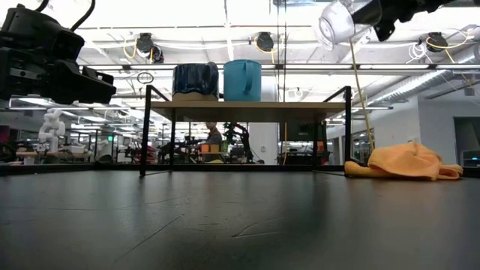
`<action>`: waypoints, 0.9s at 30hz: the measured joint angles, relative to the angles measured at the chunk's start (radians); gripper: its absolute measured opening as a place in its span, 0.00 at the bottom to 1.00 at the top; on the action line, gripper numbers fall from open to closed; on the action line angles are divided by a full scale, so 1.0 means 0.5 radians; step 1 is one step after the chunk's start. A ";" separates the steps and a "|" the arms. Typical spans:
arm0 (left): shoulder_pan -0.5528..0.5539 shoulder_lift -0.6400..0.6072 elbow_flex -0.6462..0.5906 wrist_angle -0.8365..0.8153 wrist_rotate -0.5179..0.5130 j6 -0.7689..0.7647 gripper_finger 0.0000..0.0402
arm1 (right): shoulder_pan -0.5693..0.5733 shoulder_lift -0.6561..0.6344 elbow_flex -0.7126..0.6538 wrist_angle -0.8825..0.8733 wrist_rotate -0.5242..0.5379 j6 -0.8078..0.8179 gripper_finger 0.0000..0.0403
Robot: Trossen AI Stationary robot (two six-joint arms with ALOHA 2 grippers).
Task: Stack small to large cups/mugs on shelf
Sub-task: Put the transparent mug on the shelf
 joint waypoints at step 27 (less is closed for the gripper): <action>0.000 0.000 0.000 -0.019 0.000 0.037 0.08 | -0.601 0.757 0.738 -0.510 -0.411 -0.199 0.00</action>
